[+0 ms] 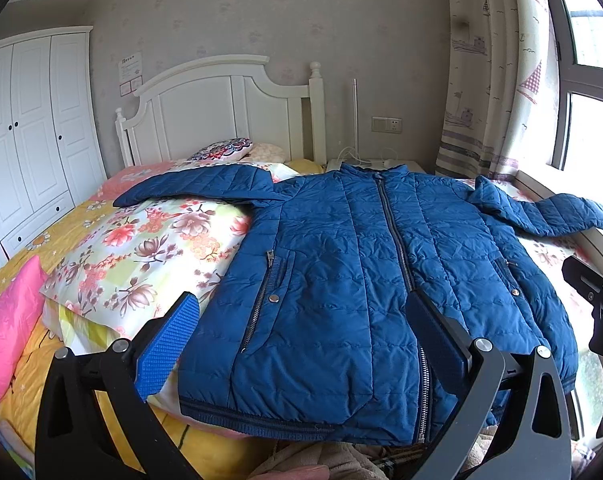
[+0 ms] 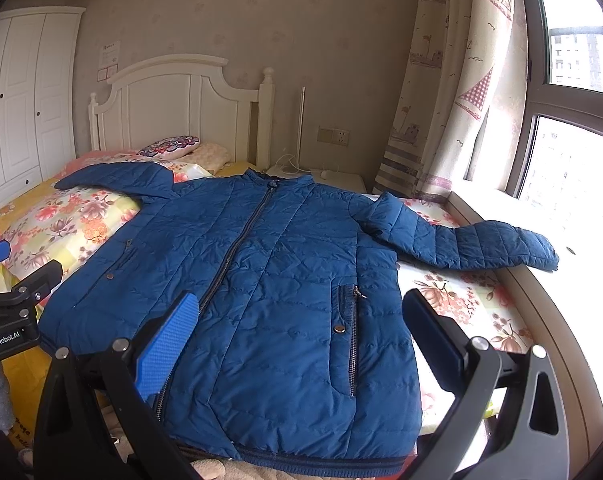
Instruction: Fold large clothes
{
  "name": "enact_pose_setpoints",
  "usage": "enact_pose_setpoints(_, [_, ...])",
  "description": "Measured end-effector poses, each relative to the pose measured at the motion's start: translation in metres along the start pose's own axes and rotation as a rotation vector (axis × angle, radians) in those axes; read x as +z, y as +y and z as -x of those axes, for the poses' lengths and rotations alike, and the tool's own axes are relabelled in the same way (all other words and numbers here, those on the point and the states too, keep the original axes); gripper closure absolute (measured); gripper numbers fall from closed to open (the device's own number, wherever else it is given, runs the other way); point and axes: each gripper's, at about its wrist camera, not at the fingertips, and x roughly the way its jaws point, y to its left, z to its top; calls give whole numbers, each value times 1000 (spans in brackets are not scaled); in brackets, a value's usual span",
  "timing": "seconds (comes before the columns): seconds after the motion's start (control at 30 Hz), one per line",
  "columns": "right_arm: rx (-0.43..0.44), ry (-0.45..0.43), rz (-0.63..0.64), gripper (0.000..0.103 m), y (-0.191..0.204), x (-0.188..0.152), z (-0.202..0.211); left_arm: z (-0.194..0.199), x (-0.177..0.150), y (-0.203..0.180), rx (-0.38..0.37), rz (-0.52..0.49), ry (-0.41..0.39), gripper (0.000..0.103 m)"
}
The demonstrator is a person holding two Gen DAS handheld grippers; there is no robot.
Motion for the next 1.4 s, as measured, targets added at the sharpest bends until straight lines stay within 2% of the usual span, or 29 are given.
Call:
enact_pose_setpoints(0.9, [12, 26, -17, 2, -1, -8, -10, -5, -3, 6, 8, 2, 13, 4])
enact_pose_setpoints(1.2, [20, 100, -75, 2, -16, -14, -38, -28, -7, -2, 15, -11, 73, 4])
enact_pose_setpoints(1.4, [26, 182, -197, 2, -41, -25, -64, -46, -11, -11, 15, -31, 116, 4])
